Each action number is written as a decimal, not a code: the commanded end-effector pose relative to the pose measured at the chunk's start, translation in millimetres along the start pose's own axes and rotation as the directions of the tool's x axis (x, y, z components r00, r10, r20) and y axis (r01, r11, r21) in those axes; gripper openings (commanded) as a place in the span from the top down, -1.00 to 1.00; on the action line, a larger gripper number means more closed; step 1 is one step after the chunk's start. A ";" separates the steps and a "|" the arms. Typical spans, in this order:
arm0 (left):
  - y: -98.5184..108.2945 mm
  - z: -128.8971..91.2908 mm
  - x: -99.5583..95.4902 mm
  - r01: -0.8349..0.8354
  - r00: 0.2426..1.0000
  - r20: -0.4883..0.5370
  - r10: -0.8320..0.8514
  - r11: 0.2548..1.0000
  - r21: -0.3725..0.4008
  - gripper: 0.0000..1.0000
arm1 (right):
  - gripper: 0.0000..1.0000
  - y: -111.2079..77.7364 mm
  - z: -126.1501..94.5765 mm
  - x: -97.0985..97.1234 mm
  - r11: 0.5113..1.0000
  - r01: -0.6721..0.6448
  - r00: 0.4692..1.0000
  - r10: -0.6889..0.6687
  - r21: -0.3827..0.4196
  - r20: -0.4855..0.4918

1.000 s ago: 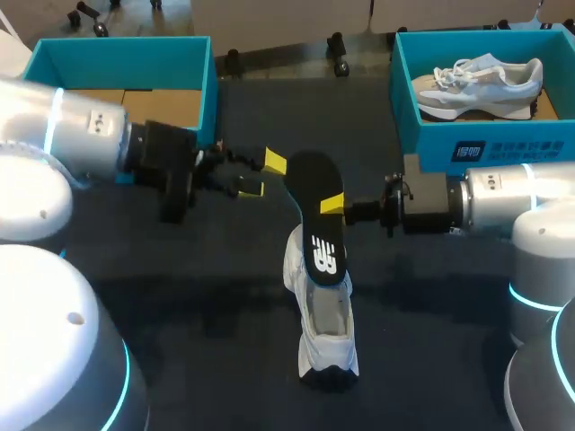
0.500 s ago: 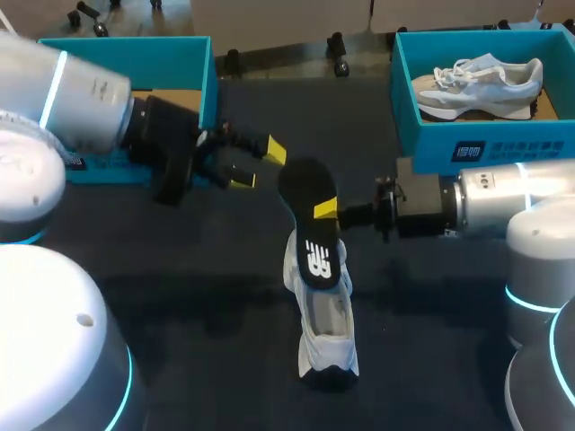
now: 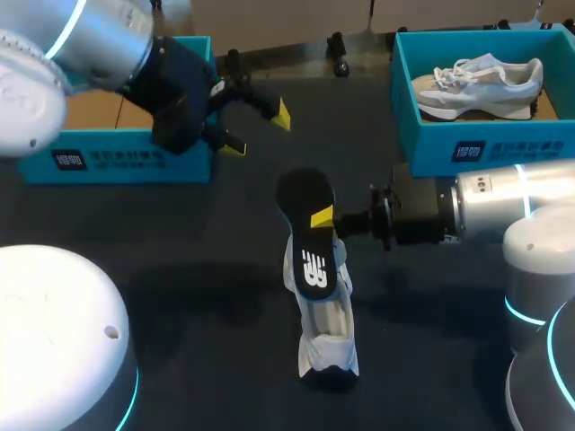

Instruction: Take the shoe out of the shoebox, open the shoe tongue, remove and reinsert the insole, then place the shoe into the shoebox

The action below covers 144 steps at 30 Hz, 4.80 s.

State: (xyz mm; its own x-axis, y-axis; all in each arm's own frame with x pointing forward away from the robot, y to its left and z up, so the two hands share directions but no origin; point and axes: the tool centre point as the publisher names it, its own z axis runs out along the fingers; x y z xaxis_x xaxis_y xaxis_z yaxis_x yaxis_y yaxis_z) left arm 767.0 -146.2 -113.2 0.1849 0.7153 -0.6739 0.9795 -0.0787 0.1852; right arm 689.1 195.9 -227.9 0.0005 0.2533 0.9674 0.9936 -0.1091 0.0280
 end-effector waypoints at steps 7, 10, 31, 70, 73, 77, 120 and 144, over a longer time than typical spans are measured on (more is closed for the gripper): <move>22.7 10.3 -21.8 0.168 0.958 -0.245 -0.150 0.984 0.057 -1.00 | 1.00 -1.0 0.8 0.8 1.000 -0.001 1.000 0.001 0.000 0.006; 23.7 14.9 -29.6 0.197 0.934 -0.313 -0.169 0.979 0.058 -1.00 | 1.00 -1.0 0.8 0.8 1.000 -0.001 1.000 0.001 0.000 0.006; 21.9 45.5 -37.9 0.275 0.805 -0.572 -0.158 0.954 0.123 -1.00 | 1.00 -1.0 0.8 0.8 1.000 -0.001 1.000 0.001 0.000 0.006; -24.0 24.1 23.4 0.308 0.902 0.254 -0.349 0.933 0.188 -1.00 | 1.00 -1.0 0.8 0.8 1.000 -0.001 1.000 0.001 0.000 0.006; -24.0 24.1 23.4 0.308 0.902 0.254 -0.349 0.933 0.188 -1.00 | 1.00 -1.0 0.8 0.8 1.000 -0.001 1.000 0.001 0.000 0.006; -24.0 25.1 25.8 0.324 0.891 0.271 -0.365 0.928 0.184 -1.00 | 1.00 -1.0 0.8 0.8 1.000 -0.001 1.000 0.001 0.000 0.006; -52.0 85.3 63.1 0.443 0.684 0.612 -0.397 0.892 0.084 -1.00 | 1.00 -1.0 0.8 0.8 1.000 -0.001 1.000 0.001 0.000 0.006; -55.4 128.4 49.2 0.467 0.614 0.648 -0.451 0.869 0.162 -0.11 | 1.00 -1.0 0.8 0.8 1.000 -0.001 1.000 0.001 0.000 0.006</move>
State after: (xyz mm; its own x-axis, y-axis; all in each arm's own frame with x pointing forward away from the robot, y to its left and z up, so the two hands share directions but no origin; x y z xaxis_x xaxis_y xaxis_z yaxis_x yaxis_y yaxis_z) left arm 730.4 -186.4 -244.6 -0.2793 0.0357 -0.9595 0.9513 0.1461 -0.2714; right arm 688.6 194.8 -228.2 0.0003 0.2524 0.9676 0.9937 -0.1085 0.0280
